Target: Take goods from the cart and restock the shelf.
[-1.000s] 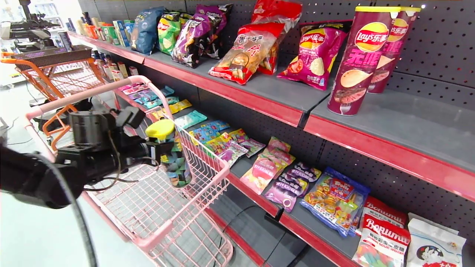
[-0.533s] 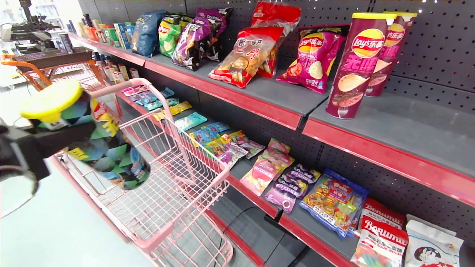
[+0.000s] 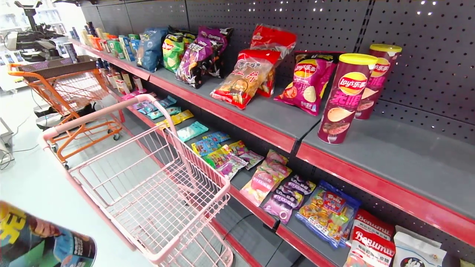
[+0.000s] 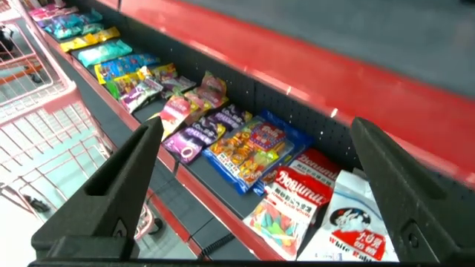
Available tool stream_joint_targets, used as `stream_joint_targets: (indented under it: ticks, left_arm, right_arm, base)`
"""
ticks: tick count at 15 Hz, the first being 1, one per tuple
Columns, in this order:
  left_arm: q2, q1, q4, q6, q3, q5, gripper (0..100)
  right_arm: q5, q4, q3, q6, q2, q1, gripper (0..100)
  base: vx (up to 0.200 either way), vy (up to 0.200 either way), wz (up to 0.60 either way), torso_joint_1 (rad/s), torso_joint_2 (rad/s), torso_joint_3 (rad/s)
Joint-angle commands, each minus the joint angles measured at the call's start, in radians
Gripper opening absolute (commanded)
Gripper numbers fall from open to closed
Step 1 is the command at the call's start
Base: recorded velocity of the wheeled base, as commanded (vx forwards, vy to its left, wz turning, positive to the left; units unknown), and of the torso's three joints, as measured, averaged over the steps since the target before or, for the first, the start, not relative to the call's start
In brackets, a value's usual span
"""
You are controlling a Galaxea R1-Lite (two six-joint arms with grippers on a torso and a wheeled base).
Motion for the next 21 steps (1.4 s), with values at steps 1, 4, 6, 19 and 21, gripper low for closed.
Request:
stream_joint_targets:
  ticks: [1,4,6,19,21]
  left_arm:
    - [-0.110,0.000,0.016,0.000,0.007,0.001,0]
    - [-0.105,0.000,0.016,0.001,0.009,0.001,0]
    - [-0.108,0.000,0.016,0.001,0.015,0.001,0]
    - [-0.107,-0.001,0.016,0.017,0.021,-0.005,0]
    - [-0.105,-0.001,0.016,0.017,0.021,-0.004,0]
  right_arm:
    - [0.000,0.000,0.000,0.000,0.000,0.001,100]
    - [0.000,0.000,0.000,0.000,0.000,0.001,100]
    - [0.000,0.000,0.000,0.000,0.000,0.000,100]
    - [0.007,0.000,0.000,0.001,0.000,0.001,100]
    - [0.007,0.000,0.000,0.000,0.000,0.001,100]
  base:
    - [0.000,0.000,0.00,0.232,-0.59,-0.359]
    - [0.000,0.000,0.00,0.238,-0.58,-0.351]
    - [0.000,0.000,-0.30,0.185,-0.44,-0.271]
    - [0.000,0.000,-0.60,0.024,-0.05,-0.026]
    - [0.000,0.000,-0.30,0.009,0.00,0.001]
